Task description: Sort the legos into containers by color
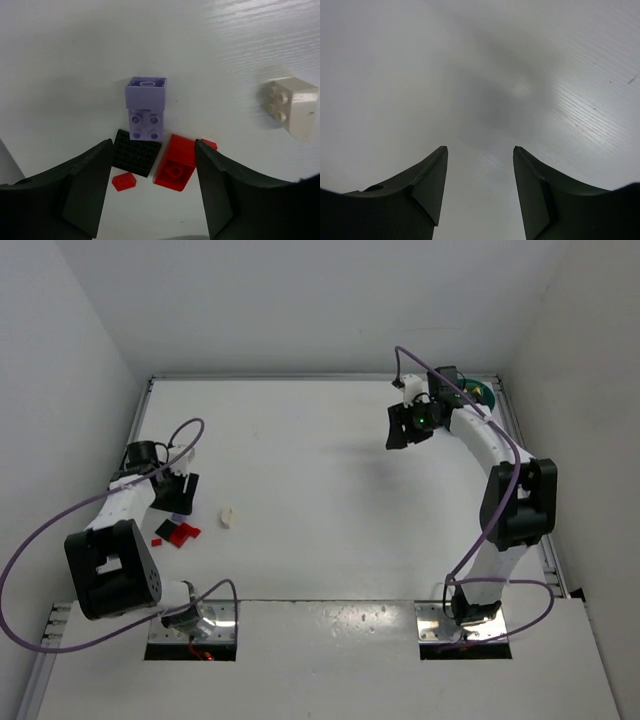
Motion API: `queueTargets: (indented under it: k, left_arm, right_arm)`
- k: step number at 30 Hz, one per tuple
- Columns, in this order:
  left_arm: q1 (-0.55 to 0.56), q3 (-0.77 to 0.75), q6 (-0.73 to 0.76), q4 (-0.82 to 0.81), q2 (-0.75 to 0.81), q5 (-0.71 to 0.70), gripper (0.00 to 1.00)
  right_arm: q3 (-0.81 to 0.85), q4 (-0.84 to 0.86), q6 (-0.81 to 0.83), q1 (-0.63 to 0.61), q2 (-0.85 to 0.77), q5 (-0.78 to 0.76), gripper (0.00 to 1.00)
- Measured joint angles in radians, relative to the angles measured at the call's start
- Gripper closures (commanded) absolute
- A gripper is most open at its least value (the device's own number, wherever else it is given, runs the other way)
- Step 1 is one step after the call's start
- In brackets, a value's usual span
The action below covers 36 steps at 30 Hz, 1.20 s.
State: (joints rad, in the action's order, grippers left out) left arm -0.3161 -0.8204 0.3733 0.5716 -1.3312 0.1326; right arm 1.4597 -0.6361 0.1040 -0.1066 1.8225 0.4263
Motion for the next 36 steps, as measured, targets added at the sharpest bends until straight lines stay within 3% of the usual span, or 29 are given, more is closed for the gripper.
queueTargets:
  k: [12,15,22,25,29,32,36]
  left_arm:
    - [0.000,0.000,0.034,-0.066,-0.196,-0.022,0.49]
    - [0.000,0.000,0.026,-0.092,-0.217,-0.027,0.62]
    - [-0.001,-0.003,0.013,-0.112,-0.220,-0.004,0.66]
    - [-0.015,0.001,0.039,-0.085,-0.161,0.100,0.66]
    - [-0.024,-0.002,0.075,-0.033,0.063,0.325,0.66]
    - [0.014,-0.030,0.071,-0.005,0.208,0.471,0.65]
    - [0.111,-0.076,0.030,0.006,0.277,0.603,0.63]
  right_arm:
    - [-0.020,0.027,-0.004,-0.041,-0.011,0.005,0.45]
    - [-0.020,0.032,-0.012,-0.043,-0.011,0.005,0.45]
    - [-0.032,0.042,-0.074,-0.058,-0.015,0.075,0.45]
    - [-0.080,0.067,-0.142,-0.066,-0.031,0.172,0.45]
    - [-0.111,0.085,-0.249,-0.089,-0.033,0.330,0.45]
    - [-0.080,0.098,-0.340,-0.119,-0.013,0.442,0.45]
    - [-0.064,0.193,-0.493,-0.167,0.019,0.530,0.39]
